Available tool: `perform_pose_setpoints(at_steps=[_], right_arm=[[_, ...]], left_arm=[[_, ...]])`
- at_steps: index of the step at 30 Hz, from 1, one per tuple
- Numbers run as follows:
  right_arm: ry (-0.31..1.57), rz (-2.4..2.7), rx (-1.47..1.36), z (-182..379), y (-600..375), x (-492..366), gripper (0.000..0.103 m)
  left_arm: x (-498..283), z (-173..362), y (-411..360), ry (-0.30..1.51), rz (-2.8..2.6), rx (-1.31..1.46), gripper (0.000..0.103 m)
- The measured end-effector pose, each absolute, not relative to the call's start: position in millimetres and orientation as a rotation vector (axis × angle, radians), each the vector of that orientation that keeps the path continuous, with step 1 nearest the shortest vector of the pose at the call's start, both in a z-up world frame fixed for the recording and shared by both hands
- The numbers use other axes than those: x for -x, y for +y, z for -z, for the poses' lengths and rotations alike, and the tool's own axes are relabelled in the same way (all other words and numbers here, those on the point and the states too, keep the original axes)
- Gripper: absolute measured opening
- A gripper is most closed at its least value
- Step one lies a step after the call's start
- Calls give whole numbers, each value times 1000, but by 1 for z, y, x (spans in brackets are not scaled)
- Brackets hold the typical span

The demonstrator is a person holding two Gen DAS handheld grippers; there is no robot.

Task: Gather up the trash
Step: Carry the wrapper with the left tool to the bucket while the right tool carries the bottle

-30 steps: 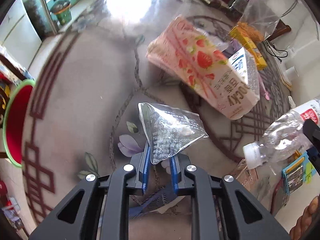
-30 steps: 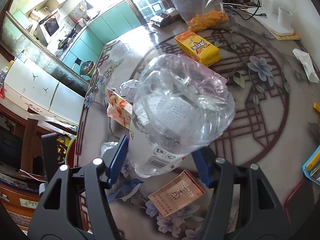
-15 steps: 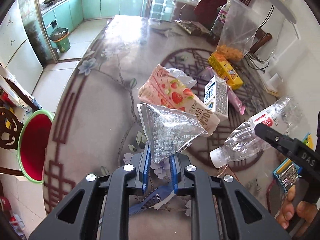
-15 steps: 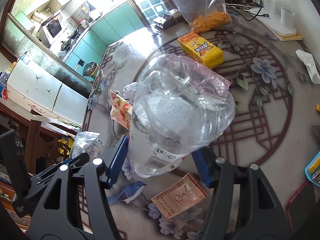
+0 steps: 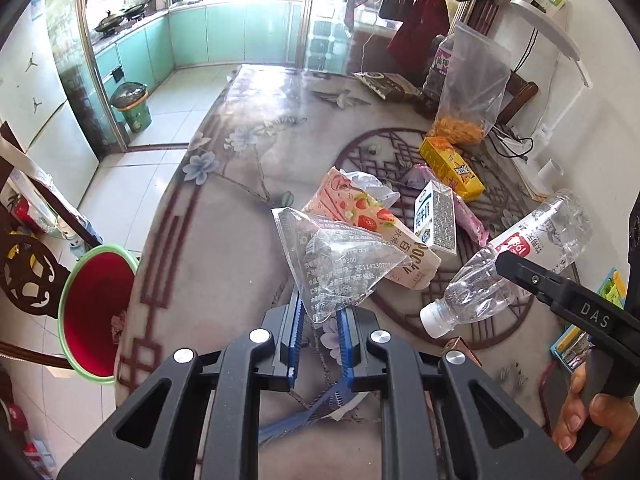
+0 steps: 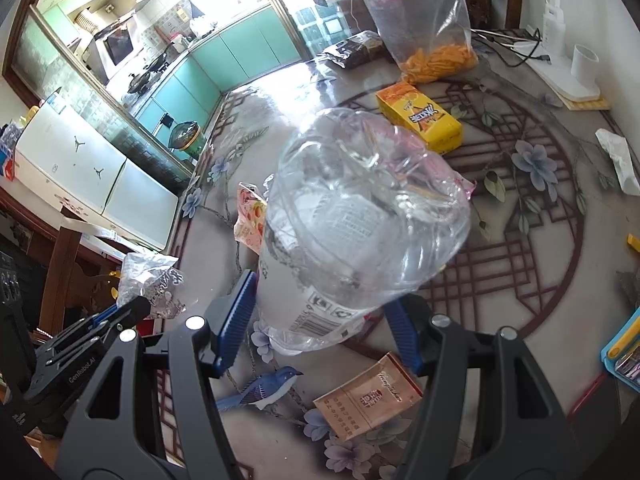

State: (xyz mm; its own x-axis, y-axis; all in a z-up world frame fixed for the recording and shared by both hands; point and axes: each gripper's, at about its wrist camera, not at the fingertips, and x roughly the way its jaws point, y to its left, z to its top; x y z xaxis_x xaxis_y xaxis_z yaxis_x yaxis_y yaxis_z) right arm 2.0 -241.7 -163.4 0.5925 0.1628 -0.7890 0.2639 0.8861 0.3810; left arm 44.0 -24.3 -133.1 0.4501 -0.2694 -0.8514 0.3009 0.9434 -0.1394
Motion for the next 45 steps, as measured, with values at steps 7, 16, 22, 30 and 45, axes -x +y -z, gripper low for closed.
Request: perform_pose_setpoints(at_steps=[7, 16, 22, 30, 45], right_arm=[[947, 41, -443, 156, -216, -9, 61], [955, -3, -385, 148, -168, -23, 61], [965, -23, -352, 145, -133, -30, 61], [983, -38, -318, 144, -84, -42, 61], [1006, -49, -289, 150, 1, -58, 61]], left_arm=[[-40, 124, -10, 1000, 332, -51, 13], [-43, 120, 30, 968, 277, -60, 13], [-48, 122, 69, 966, 255, -35, 13], [-59, 131, 116, 983, 259, -6, 13], [-86, 164, 194, 1058, 265, -35, 13]])
